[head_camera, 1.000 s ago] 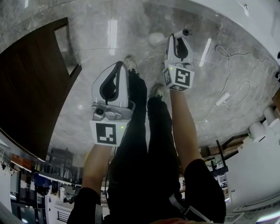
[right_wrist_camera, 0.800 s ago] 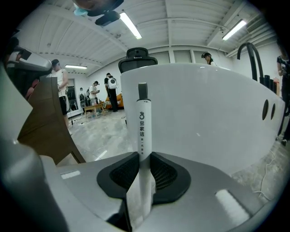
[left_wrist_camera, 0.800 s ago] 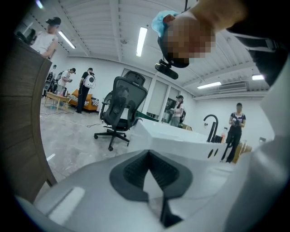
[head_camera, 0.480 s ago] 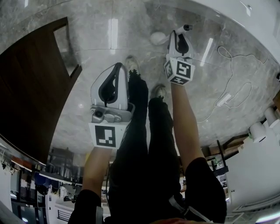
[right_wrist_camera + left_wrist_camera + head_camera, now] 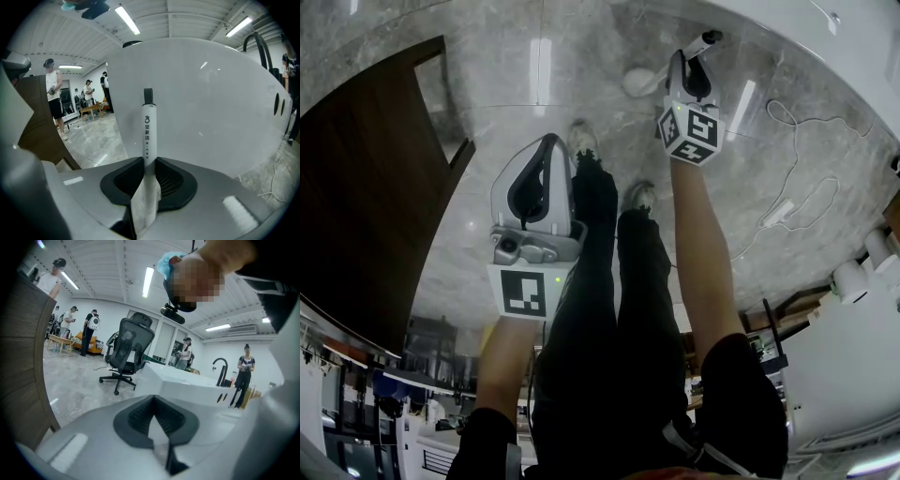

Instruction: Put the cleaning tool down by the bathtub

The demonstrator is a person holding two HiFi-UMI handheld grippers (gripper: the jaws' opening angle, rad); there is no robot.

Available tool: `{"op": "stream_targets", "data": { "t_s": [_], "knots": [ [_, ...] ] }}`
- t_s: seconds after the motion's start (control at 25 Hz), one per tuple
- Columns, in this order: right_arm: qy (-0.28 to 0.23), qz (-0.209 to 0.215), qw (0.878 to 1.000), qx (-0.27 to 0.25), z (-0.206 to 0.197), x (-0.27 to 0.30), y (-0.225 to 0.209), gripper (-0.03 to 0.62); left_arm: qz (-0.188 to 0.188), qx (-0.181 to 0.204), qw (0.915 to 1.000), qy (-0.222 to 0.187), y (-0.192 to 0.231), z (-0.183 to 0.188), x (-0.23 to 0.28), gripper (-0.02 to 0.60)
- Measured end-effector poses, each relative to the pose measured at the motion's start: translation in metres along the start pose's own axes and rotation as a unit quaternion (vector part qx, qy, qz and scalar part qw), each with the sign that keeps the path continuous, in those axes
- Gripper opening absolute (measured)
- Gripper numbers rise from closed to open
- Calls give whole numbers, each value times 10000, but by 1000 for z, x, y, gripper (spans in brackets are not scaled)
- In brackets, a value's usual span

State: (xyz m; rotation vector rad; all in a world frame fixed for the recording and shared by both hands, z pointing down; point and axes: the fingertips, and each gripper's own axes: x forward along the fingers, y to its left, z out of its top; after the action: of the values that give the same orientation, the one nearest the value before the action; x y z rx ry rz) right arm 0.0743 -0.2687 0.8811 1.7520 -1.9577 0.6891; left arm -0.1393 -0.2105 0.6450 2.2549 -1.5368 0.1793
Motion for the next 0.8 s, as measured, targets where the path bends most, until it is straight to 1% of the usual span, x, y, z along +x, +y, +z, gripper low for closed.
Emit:
{"op": "stream_targets", "data": {
  "t_s": [0.24,0.8],
  "knots": [
    [68,-15,10000,-3,3,15,-3,80,34,-44,10000,1,7,0,1,8],
    [95,-26,9999,103,4,25,-9,80,110,-44,9999,29,10,-4,-3,8]
  ]
}}
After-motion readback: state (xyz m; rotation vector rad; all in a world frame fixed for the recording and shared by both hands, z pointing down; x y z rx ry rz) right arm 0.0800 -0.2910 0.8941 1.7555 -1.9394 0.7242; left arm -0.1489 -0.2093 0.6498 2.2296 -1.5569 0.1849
